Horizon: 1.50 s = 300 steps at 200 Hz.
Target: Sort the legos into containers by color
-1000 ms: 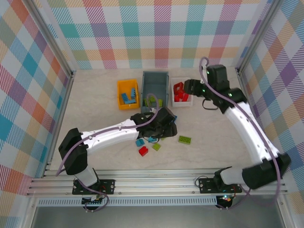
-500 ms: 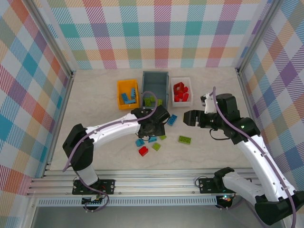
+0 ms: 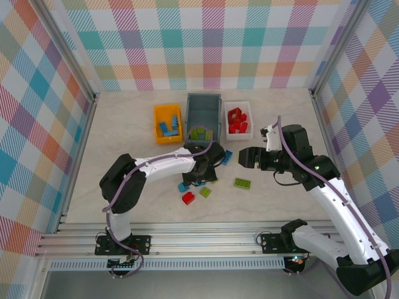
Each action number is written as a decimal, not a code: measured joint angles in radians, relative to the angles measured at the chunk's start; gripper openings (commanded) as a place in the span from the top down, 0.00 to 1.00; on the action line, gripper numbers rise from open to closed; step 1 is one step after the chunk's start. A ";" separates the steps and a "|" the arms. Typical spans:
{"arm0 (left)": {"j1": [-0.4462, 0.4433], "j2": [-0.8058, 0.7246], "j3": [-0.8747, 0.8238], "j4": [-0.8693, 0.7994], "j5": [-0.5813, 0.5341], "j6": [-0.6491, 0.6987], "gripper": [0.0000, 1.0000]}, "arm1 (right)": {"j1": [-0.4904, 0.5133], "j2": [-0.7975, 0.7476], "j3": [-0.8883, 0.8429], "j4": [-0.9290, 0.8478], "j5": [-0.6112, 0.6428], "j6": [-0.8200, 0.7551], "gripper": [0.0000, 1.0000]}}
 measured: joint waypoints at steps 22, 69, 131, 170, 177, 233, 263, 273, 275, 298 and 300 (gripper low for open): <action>0.000 0.015 -0.010 0.015 0.006 -0.011 0.25 | 0.000 0.000 0.000 0.000 0.000 0.002 0.24; 0.000 0.043 -0.028 0.048 0.013 -0.032 0.34 | 0.001 0.000 0.000 0.000 0.000 0.008 0.24; 0.000 0.073 -0.034 0.075 0.009 -0.038 0.56 | 0.001 0.000 0.000 0.000 0.000 0.008 0.24; 0.000 0.030 -0.042 0.051 -0.037 -0.026 0.59 | 0.001 0.000 0.000 0.001 -0.013 0.007 0.24; 0.001 0.008 -0.041 0.038 -0.050 -0.023 0.59 | 0.002 0.000 0.000 0.001 -0.016 0.007 0.24; 0.217 -0.266 0.029 -0.062 -0.078 0.130 0.59 | 0.197 0.090 0.048 0.019 0.051 -0.036 0.25; 0.444 -0.221 0.173 -0.054 -0.041 0.272 0.59 | 0.363 0.183 0.066 0.145 0.133 -0.047 0.25; 0.495 -0.167 0.232 -0.051 -0.026 0.317 0.59 | 0.397 0.209 0.066 0.204 0.155 -0.047 0.25; 0.502 -0.158 0.243 -0.051 -0.021 0.321 0.59 | 0.402 0.214 0.066 0.218 0.159 -0.047 0.25; 0.574 0.016 0.398 -0.041 0.018 0.395 0.58 | 0.433 0.283 0.074 0.344 0.209 -0.046 0.25; 0.581 0.036 0.414 -0.039 0.021 0.402 0.58 | 0.435 0.291 0.076 0.352 0.212 -0.046 0.25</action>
